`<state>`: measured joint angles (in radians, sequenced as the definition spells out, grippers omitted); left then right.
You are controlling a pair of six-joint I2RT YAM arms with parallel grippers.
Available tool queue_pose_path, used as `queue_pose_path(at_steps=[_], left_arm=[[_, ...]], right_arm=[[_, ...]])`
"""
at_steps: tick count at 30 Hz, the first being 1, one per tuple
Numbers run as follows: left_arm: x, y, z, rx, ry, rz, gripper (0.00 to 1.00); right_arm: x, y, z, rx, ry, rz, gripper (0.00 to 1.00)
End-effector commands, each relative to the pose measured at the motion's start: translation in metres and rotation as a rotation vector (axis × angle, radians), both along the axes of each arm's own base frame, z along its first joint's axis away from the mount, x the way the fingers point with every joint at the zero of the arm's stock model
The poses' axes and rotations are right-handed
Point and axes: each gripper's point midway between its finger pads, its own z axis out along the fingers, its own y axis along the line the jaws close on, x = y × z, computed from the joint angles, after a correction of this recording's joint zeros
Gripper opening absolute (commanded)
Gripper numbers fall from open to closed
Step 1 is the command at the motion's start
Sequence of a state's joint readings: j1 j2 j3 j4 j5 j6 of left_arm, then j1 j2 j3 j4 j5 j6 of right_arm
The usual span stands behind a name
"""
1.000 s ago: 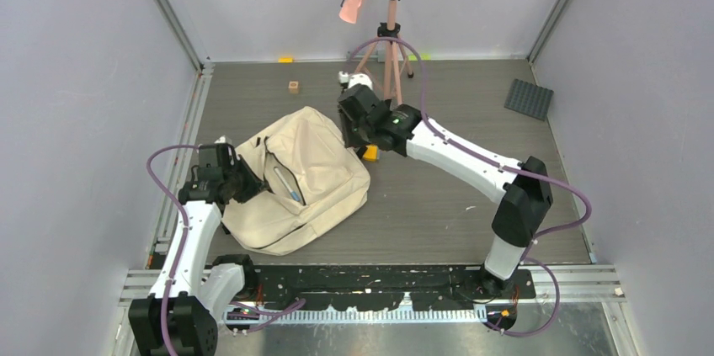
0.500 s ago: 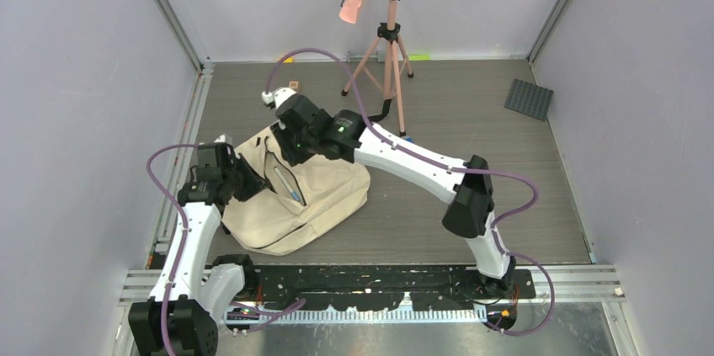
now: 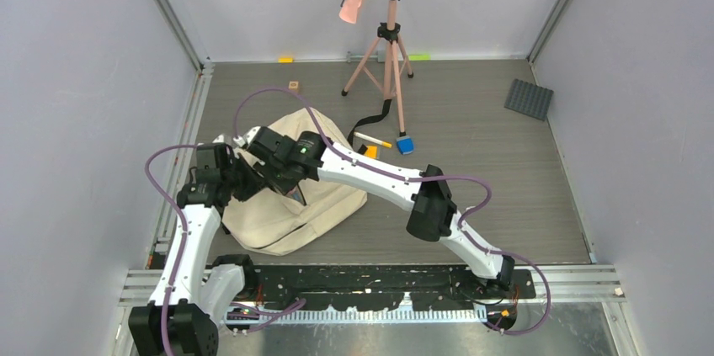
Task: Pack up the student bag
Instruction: Place the stationery in the student bag.
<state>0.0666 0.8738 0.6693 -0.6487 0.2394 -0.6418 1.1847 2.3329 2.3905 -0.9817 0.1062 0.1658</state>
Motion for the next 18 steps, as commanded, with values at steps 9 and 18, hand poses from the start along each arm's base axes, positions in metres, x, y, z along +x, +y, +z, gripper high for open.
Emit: queue_pose_path(at_steps=[9,18], left_arm=[[0.0098,0.0006,0.0235,-0.002,-0.081,0.004,0.0],[0.0094,0.0003,0.0241,-0.002,-0.083,0.005,0.0]], right_arm=[[0.0314,-0.0176,0.0146,-0.065,-0.162,-0.077,0.26],[0.0326,-0.0149,0.0174,-0.054,-0.166,-0.08,0.53]])
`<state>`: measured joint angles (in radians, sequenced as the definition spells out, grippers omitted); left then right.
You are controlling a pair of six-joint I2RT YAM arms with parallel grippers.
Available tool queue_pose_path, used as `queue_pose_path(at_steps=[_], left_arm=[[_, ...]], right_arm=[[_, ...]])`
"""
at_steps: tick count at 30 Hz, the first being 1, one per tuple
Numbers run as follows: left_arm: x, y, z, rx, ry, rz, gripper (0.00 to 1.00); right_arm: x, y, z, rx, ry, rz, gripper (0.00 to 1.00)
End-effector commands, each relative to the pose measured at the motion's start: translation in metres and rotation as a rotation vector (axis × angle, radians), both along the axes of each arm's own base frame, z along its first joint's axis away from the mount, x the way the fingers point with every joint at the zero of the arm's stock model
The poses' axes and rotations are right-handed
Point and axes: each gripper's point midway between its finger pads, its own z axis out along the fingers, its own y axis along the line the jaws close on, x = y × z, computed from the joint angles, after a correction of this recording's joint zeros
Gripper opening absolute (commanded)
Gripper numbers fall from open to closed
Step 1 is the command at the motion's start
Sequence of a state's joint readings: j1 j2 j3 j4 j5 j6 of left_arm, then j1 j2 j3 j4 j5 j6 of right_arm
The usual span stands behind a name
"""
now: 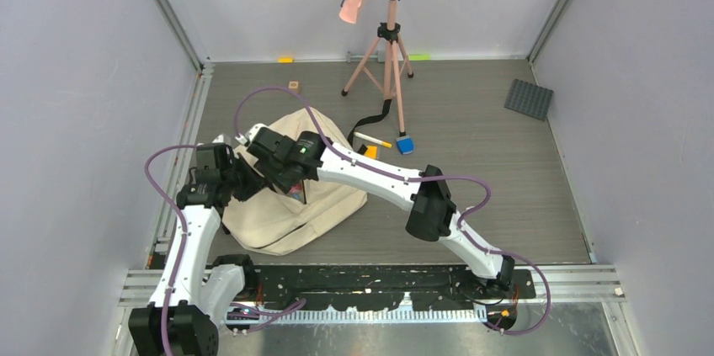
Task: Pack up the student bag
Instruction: Place the stationery in the student bag.
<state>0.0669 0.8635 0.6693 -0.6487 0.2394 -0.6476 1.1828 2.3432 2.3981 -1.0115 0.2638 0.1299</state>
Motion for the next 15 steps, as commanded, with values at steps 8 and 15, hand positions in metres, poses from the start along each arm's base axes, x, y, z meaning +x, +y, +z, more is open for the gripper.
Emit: queue_pose_path(at_steps=[8,15], left_arm=[[0.009,0.002,0.022,0.007,-0.077,0.007,0.0],[0.006,0.006,0.022,0.03,-0.073,0.022,0.0]], right_arm=[[0.006,0.006,0.046,0.102,-0.053,-0.013,0.53],[0.005,-0.007,0.101,0.206,-0.106,-0.041,0.55]])
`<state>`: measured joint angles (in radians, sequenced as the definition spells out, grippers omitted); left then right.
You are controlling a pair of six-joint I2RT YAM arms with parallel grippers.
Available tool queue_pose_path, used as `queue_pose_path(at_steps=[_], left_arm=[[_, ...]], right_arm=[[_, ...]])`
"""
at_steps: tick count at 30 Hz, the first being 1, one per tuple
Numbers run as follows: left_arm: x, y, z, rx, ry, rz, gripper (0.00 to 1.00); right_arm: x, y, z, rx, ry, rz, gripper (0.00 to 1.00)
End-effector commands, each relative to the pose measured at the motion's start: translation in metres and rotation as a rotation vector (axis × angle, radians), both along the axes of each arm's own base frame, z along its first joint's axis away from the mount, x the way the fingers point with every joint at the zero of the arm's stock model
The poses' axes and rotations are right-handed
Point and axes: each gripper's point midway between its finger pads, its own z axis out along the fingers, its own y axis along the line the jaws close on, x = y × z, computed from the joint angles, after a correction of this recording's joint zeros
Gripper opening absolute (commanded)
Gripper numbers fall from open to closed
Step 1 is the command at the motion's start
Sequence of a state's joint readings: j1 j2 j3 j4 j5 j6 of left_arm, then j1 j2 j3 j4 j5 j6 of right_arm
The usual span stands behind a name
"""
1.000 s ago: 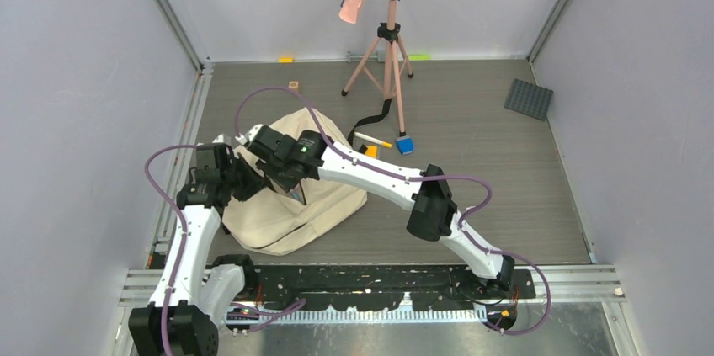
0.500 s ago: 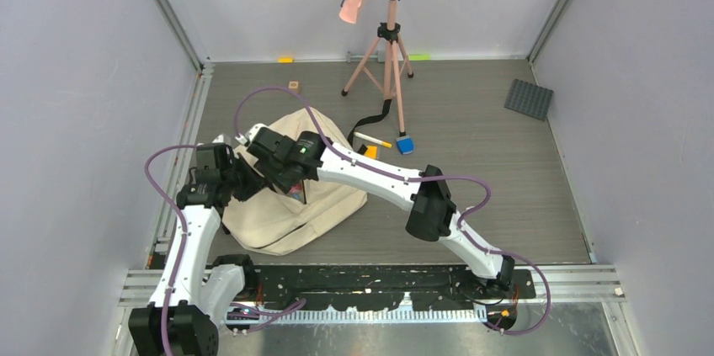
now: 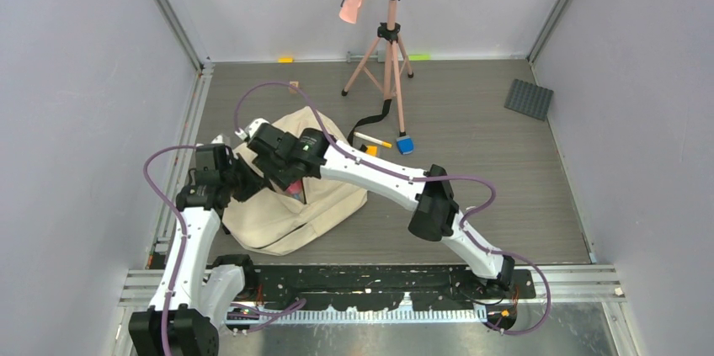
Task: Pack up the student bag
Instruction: Place the stationery in the student bag, then pick up the stationery from the center of the board.
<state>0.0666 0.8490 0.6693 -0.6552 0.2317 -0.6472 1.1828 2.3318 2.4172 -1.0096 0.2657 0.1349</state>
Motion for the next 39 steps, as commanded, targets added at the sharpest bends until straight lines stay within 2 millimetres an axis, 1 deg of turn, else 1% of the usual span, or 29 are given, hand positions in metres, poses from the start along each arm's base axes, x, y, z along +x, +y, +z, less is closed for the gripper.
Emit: queue_pose_path(at_steps=[1,2,3,4,5,6,7,9,12,13,14,15,16,17,18,19,20,21,22,23,24,25,27,31,32,34,36,37,39], left_arm=[[0.006,0.006,0.02,0.026,-0.065,0.019,0.0],[0.005,0.006,0.019,0.029,-0.06,0.021,0.0],[0.004,0.007,0.019,0.03,-0.06,0.023,0.0],[0.003,0.007,0.018,0.032,-0.057,0.024,0.0],[0.003,0.007,0.017,0.034,-0.055,0.027,0.0],[0.002,0.008,0.017,0.037,-0.056,0.028,0.0],[0.001,0.009,0.017,0.04,-0.056,0.03,0.0],[0.001,0.01,0.017,0.045,-0.06,0.035,0.0],[0.001,0.011,0.016,0.05,-0.06,0.039,0.0],[0.001,0.011,0.016,0.05,-0.06,0.039,0.0],[0.002,0.011,0.016,0.053,-0.061,0.039,0.0],[0.003,0.012,0.016,0.056,-0.06,0.038,0.0],[0.003,0.012,0.016,0.06,-0.057,0.037,0.0],[0.004,0.013,0.016,0.065,-0.057,0.037,0.0],[0.004,0.013,0.017,0.066,-0.055,0.037,0.0],[0.004,0.014,0.017,0.068,-0.053,0.038,0.0],[0.005,0.014,0.018,0.069,-0.054,0.04,0.0],[0.005,0.015,0.018,0.069,-0.054,0.043,0.0],[0.005,0.014,0.018,0.066,-0.053,0.046,0.0],[0.006,0.014,0.019,0.062,-0.055,0.051,0.0],[0.006,0.014,0.02,0.06,-0.057,0.053,0.0],[0.005,0.014,0.021,0.059,-0.06,0.056,0.0],[0.004,0.015,0.019,0.062,-0.059,0.067,0.0],[0.002,0.015,0.015,0.052,-0.056,0.08,0.0],[0.001,0.015,0.014,0.051,-0.051,0.08,0.0],[0.0,0.016,0.014,0.057,-0.051,0.081,0.0],[-0.001,0.017,0.017,0.069,-0.056,0.077,0.0],[-0.001,0.018,0.018,0.076,-0.057,0.075,0.0],[-0.002,0.02,0.019,0.092,-0.054,0.073,0.0]], right_arm=[[0.004,-0.013,0.089,0.172,-0.098,-0.046,0.55],[0.006,-0.019,0.104,0.197,-0.125,-0.062,0.57],[0.007,-0.023,0.105,0.191,-0.135,-0.069,0.57],[0.01,-0.029,0.117,0.204,-0.165,-0.089,0.58],[0.013,-0.034,0.116,0.188,-0.179,-0.097,0.59],[0.016,-0.041,0.124,0.193,-0.205,-0.117,0.61],[0.021,-0.048,0.122,0.177,-0.213,-0.133,0.62],[0.034,-0.069,0.129,0.171,-0.235,-0.203,0.63],[0.061,-0.103,0.125,0.168,-0.22,-0.325,0.64],[0.064,-0.114,0.119,0.165,-0.205,-0.361,0.66],[0.077,-0.129,0.113,0.158,-0.197,-0.406,0.66],[0.079,-0.138,0.104,0.155,-0.175,-0.425,0.68],[0.092,-0.155,0.098,0.148,-0.164,-0.468,0.69],[0.093,-0.164,0.085,0.141,-0.132,-0.477,0.7],[0.106,-0.182,0.078,0.133,-0.118,-0.508,0.71],[0.103,-0.187,0.062,0.134,-0.074,-0.483,0.72],[0.114,-0.203,0.054,0.124,-0.062,-0.493,0.73],[0.112,-0.208,0.038,0.126,-0.025,-0.466,0.74],[0.113,-0.225,0.015,0.083,0.005,-0.457,0.75],[0.118,-0.227,0.014,0.122,0.013,-0.432,0.76],[0.112,-0.233,-0.002,0.092,0.036,-0.391,0.77],[0.118,-0.237,-0.006,0.098,0.025,-0.384,0.77],[0.119,-0.241,-0.025,0.065,0.03,-0.323,0.78],[0.125,-0.242,-0.058,0.005,0.07,-0.233,0.78],[0.126,-0.236,-0.069,0.0,0.097,-0.198,0.78],[0.132,-0.231,-0.079,-0.01,0.111,-0.167,0.78],[0.137,-0.225,-0.086,-0.011,0.119,-0.138,0.79],[0.142,-0.222,-0.084,-0.007,0.111,-0.12,0.79],[0.142,-0.216,-0.098,-0.02,0.143,-0.071,0.79]])
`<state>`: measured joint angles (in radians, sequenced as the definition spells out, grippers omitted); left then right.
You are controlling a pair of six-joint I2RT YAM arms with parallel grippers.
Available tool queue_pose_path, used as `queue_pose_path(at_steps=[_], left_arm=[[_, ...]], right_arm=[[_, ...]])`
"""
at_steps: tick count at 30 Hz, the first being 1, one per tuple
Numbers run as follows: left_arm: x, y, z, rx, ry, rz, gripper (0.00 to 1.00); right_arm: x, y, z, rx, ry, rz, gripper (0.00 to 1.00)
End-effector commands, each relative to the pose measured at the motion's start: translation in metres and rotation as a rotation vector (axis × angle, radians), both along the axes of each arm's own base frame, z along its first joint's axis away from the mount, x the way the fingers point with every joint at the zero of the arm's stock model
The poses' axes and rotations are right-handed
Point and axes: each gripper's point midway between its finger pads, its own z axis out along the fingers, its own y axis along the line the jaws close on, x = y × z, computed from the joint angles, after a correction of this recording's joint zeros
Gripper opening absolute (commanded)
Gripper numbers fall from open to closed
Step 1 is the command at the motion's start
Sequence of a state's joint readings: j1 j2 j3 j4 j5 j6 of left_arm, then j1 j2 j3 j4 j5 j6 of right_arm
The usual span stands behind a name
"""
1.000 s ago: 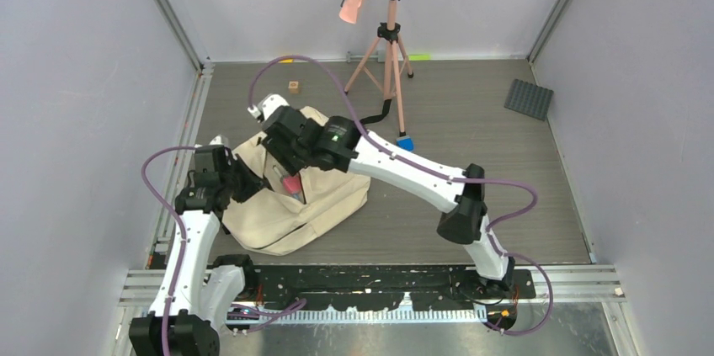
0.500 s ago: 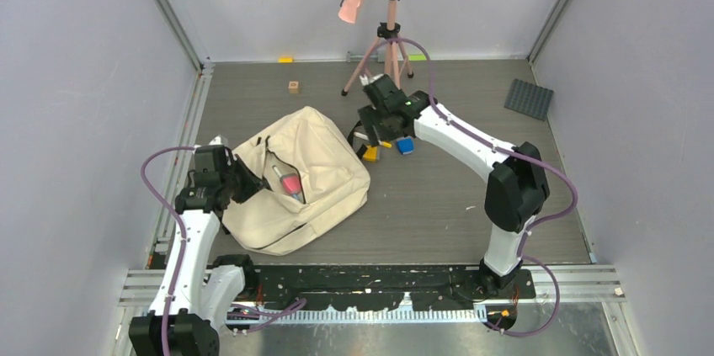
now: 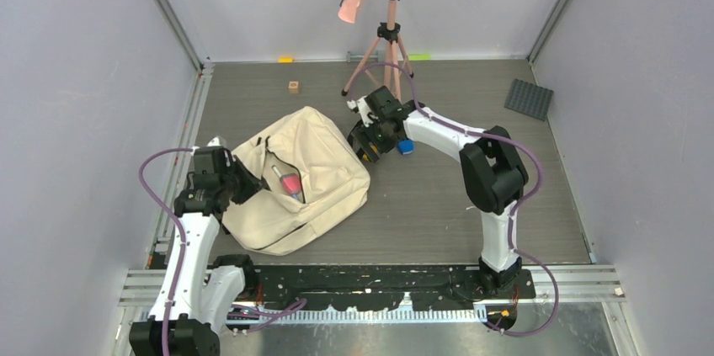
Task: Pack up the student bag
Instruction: Pick up the stationery from the center of the board.
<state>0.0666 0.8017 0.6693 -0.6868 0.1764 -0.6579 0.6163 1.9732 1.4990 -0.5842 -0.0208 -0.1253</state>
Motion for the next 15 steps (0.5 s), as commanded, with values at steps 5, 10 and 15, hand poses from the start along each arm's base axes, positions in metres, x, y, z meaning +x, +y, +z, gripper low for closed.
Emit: queue_pose_path(at_steps=[5,10,15], left_arm=[[0.001,0.013,0.02,0.071,-0.043,0.024,0.0],[-0.001,0.013,0.019,0.07,-0.04,0.027,0.0],[-0.002,0.014,0.017,0.072,-0.035,0.033,0.0]], right_arm=[[0.03,0.025,-0.007,0.02,-0.041,0.164,0.8],[0.032,0.025,-0.019,-0.024,-0.014,0.224,0.8],[0.025,0.022,-0.031,-0.047,0.014,0.253,0.8]])
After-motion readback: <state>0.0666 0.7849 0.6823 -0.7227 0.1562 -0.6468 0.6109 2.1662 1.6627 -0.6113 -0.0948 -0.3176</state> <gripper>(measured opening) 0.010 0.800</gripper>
